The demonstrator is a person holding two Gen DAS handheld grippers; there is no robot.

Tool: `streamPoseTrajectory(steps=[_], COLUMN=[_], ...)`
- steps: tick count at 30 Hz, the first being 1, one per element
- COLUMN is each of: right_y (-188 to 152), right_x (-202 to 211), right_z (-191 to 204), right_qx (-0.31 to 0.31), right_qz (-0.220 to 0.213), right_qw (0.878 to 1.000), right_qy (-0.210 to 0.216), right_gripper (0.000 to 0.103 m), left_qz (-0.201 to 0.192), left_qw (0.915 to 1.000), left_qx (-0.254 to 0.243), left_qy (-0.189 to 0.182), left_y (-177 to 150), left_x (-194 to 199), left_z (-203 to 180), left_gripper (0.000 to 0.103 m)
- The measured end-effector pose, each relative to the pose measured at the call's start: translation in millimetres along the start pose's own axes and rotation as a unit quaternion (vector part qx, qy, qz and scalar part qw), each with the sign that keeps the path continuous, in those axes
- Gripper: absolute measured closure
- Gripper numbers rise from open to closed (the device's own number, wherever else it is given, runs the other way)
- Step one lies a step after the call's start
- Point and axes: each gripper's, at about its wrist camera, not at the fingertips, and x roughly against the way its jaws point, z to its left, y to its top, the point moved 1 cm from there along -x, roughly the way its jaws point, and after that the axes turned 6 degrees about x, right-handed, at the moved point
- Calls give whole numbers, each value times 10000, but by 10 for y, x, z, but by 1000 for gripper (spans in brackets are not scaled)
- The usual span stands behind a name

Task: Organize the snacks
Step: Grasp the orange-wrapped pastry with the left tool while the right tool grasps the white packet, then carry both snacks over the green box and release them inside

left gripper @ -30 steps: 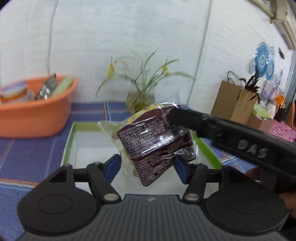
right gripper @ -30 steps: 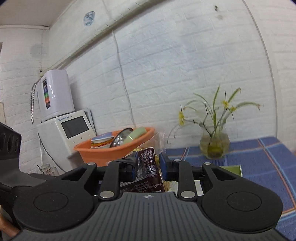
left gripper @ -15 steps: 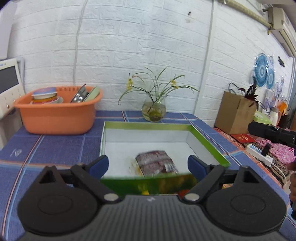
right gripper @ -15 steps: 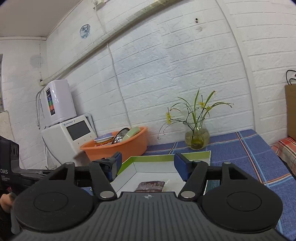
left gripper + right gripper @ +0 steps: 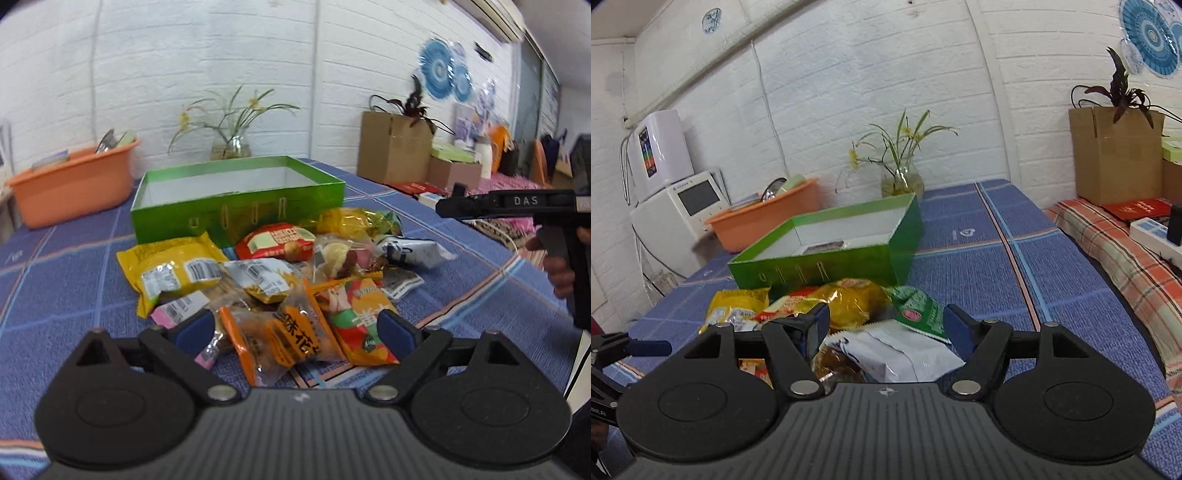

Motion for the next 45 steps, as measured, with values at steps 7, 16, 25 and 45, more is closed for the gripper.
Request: streamPoseTrajectory(steps=[7, 16, 25, 45], right_y=[31, -15, -105, -147], right_x=[-384, -737, -509, 43], right_z=[144, -12, 44, 133], right_qx=[1343, 1700, 1549, -26], right_qz=[695, 1362, 1478, 1038], right_qw=[9864, 9725, 9738, 9920], right_qy=[642, 829, 770, 720], right_gripper=[0, 0, 0, 12], left_qz=[61, 851, 1133, 1022], left_qw=[9983, 9905, 9858, 9858], left_qx=[47, -241, -611, 1280], left_qy=[-582, -1056, -1077, -382], left_y=[143, 77, -135, -218], left_x=[-238, -517, -455, 139], left_z=[179, 144, -28, 367], left_gripper=[13, 14, 23, 63])
